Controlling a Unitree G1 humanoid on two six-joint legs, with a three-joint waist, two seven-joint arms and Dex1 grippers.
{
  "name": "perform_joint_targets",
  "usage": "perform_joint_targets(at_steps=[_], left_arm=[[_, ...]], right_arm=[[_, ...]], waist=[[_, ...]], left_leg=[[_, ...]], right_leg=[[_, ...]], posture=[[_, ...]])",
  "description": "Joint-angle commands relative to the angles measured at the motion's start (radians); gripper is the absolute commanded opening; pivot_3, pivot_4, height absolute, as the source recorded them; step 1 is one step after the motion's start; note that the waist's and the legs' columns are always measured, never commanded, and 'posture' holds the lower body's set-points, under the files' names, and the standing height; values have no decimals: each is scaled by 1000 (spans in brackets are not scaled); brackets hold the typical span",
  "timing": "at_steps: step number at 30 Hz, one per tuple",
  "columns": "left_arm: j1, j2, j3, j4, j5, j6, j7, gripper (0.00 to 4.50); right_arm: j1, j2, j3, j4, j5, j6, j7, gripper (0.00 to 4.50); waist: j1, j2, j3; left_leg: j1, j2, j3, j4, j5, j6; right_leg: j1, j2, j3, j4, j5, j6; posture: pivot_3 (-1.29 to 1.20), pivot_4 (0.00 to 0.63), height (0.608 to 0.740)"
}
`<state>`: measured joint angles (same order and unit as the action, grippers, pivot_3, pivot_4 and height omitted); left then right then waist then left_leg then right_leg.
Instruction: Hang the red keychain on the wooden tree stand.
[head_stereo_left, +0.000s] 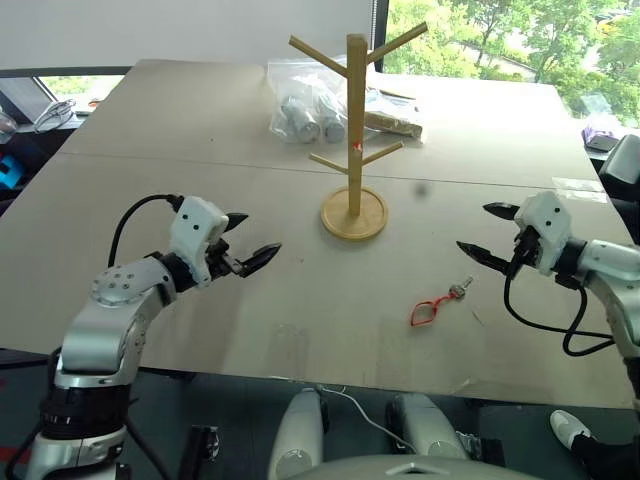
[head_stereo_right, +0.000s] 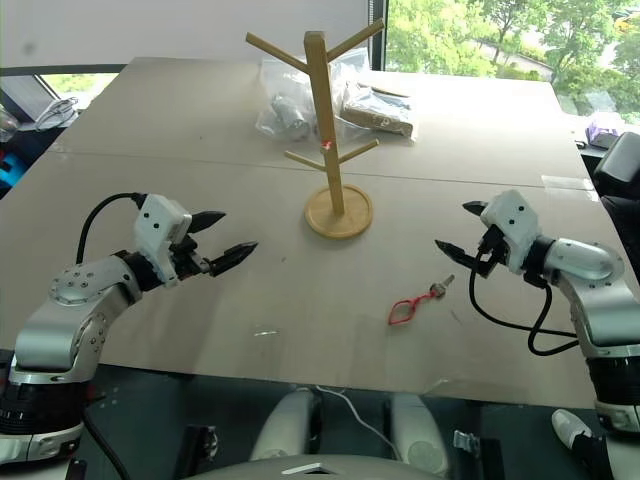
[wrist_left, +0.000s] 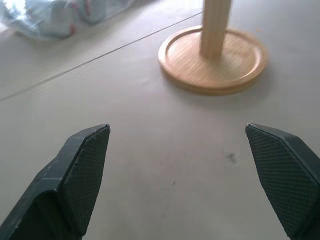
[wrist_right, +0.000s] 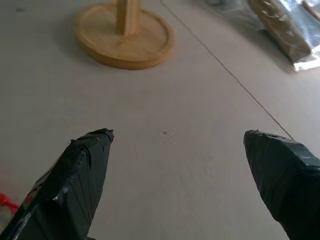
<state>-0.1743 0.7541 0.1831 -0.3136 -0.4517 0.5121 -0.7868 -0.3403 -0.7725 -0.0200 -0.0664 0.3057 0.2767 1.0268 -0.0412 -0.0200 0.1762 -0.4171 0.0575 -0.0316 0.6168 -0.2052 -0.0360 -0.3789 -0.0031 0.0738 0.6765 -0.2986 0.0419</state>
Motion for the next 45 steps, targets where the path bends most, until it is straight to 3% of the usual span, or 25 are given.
perform_joint_targets(at_steps=[1,4,12,23,34,37,44,45], left_arm=[[-11,33,-19,-137,-60,47,-41,4456],[0,49,-32,-208,-87,64,-68,4456],[87,108,-14,-436,-259,106,-167,4456],[168,139,-30,-504,-268,45,-227,4456],[192,129,-39,-510,-252,23,-201,4456],[190,130,-43,-512,-254,24,-196,4500],[165,126,-70,-518,-266,33,-177,4500],[162,126,-72,-519,-268,34,-174,4500]], right_arm=[[-48,-36,59,13,24,-51,174,4500],[-78,-43,98,46,15,-97,262,4500],[-206,-41,249,312,-87,-509,571,4500],[-373,-32,490,574,-63,-799,588,4500],[-426,-74,663,643,-1,-944,588,4500],[-434,-81,695,654,8,-973,588,3513],[-497,-50,750,744,3,-972,588,191],[-503,-51,757,749,5,-970,588,13]], waist=[[0,0,2],[1,-1,4],[-1,1,8],[-1,2,9],[3,2,9],[3,2,9],[-8,2,9],[-7,1,9]], left_leg=[[-1,0,0,0,0,0],[-2,0,0,0,0,0],[0,0,0,2,0,0],[1,0,0,4,0,0],[1,0,-1,5,0,0],[1,0,-1,6,0,0],[2,1,0,11,0,0],[2,1,-1,12,0,0]], right_leg=[[-1,0,0,0,0,0],[-1,-1,0,-1,0,0],[-1,-1,-1,2,0,0],[0,0,0,3,0,-1],[1,-1,-1,3,0,-1],[2,-1,-1,3,0,-1],[2,1,0,7,1,-1],[2,1,0,8,1,-1]], posture=[[0,150,740],[0,150,740],[0,150,740],[0,150,740],[0,150,740],[0,150,740],[0,150,740],[0,150,740]])
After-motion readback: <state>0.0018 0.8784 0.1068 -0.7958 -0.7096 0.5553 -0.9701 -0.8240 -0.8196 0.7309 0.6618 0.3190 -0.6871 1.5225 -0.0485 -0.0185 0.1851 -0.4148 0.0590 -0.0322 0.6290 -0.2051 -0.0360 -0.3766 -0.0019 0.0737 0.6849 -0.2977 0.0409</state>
